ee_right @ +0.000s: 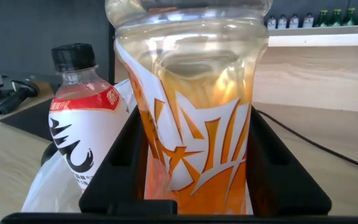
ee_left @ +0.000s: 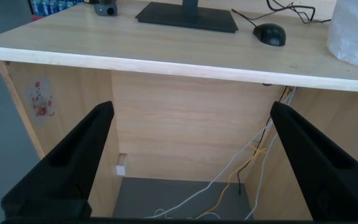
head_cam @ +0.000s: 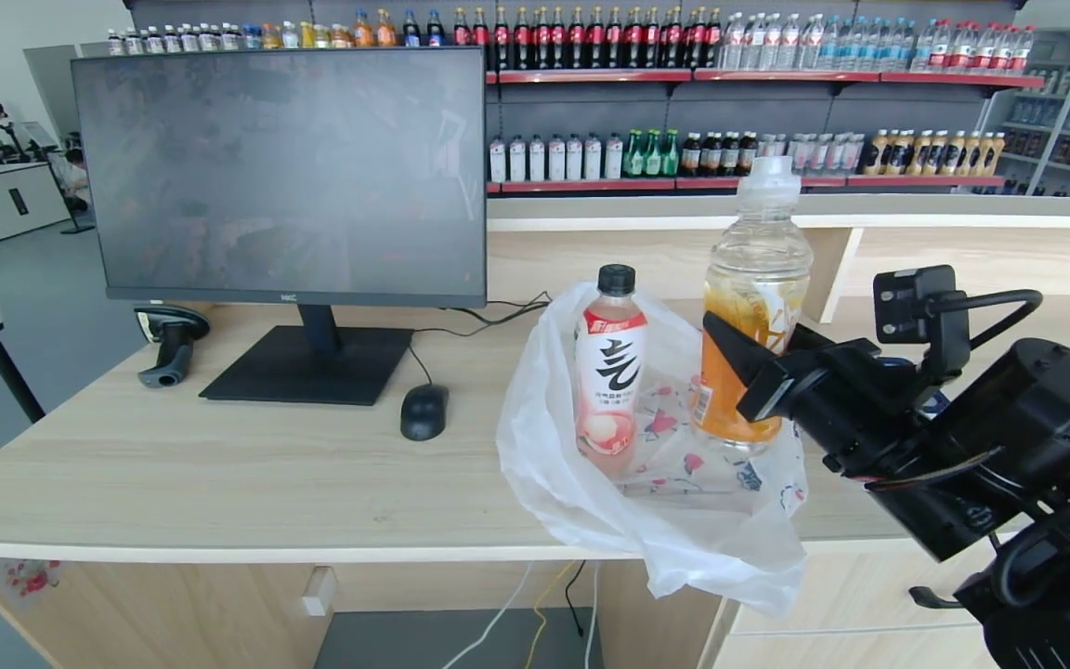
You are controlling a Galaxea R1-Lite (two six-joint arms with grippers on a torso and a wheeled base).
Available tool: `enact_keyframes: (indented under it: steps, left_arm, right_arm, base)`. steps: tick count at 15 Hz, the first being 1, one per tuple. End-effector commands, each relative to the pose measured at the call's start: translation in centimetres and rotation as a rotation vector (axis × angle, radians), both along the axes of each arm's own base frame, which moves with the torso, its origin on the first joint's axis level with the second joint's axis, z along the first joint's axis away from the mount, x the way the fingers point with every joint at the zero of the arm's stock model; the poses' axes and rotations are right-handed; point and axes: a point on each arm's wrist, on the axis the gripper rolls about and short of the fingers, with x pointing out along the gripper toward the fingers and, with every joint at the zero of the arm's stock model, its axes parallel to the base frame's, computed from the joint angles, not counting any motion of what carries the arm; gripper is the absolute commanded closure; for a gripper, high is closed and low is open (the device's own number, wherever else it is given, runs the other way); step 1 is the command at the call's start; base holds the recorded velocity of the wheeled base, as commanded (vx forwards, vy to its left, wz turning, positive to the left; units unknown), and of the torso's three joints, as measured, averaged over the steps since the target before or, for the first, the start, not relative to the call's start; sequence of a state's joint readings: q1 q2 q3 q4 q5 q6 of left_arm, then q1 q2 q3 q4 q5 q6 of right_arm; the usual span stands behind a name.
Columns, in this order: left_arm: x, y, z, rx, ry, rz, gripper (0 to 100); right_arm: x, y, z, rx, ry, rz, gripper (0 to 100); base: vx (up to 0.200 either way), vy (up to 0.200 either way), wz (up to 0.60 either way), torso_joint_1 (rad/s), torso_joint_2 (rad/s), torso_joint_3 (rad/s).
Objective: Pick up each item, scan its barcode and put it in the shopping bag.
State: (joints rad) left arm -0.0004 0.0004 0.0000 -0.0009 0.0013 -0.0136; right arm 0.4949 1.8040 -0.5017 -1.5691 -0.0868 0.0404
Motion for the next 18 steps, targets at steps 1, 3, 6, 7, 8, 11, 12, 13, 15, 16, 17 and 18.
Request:
enact_keyframes:
  steps: [1,3,6,7,8,11,12,13,15,16,17,18]
  left_arm:
    - [0.0,0.0,0.0,0.000,-0.001,0.001,0]
    - [0.0,0.0,0.0,0.000,-0.001,0.001,0]
    - [0.0,0.0,0.0,0.000,0.000,0.001,0]
    - [0.0,0.0,0.0,0.000,-0.001,0.001,0]
    - [0.0,0.0,0.0,0.000,0.000,0.001,0]
    - [0.0,0.0,0.0,0.000,-0.001,0.001,0]
    - [0.0,0.0,0.0,-0.002,-0.001,0.001,0]
    - [0.0,0.0,0.0,-0.002,-0.001,0.001,0]
    - [0.0,0.0,0.0,-0.002,-0.001,0.001,0]
    - [0.0,0.0,0.0,-0.002,-0.001,0.001,0]
    - [0.0,0.0,0.0,0.000,-0.001,0.001,0]
    - [0.0,0.0,0.0,0.000,-0.001,0.001,0]
  right_arm:
    - [0.8,0.3,-0.9,-0.008,0.023,-0.002,100]
    - [1.8,1.0,-1.0,-0.003,0.013,0.002,100]
    - [2.6,1.5,-1.6,-0.009,0.023,0.004,100]
    - [2.8,1.6,-1.5,-0.015,0.015,0.002,100]
    - [3.1,1.7,-1.7,-0.014,0.017,0.004,100]
    - [3.7,2.1,-2.0,-0.015,0.018,0.005,100]
    - [3.7,2.1,-2.1,-0.013,0.024,0.006,100]
    - [3.8,2.1,-2.3,-0.015,0.028,0.006,100]
    - [4.0,2.2,-2.6,-0.020,0.036,0.006,100]
    - [4.1,2.1,-2.8,-0.022,0.040,0.003,100]
    - [4.2,2.1,-2.9,-0.023,0.043,0.000,100]
    - [4.2,2.1,-3.0,-0.025,0.046,0.002,100]
  base:
    - [0.000,0.000,0.00,0.000,0.00,0.000]
    - [0.000,0.000,0.00,0.000,0.00,0.000]
    - [0.000,0.000,0.00,0.000,0.00,0.000]
    - [0.000,0.000,0.00,0.000,0.00,0.000]
    - [0.000,0.000,0.00,0.000,0.00,0.000]
    - [0.000,0.000,0.00,0.000,0.00,0.000]
    - [0.000,0.000,0.00,0.000,0.00,0.000]
    - [0.000,0.000,0.00,0.000,0.00,0.000]
    - [0.000,0.000,0.00,0.000,0.00,0.000]
    - [0.000,0.000,0.00,0.000,0.00,0.000]
    - [0.000,0.000,0.00,0.000,0.00,0.000]
    - [0.000,0.000,0.00,0.000,0.00,0.000]
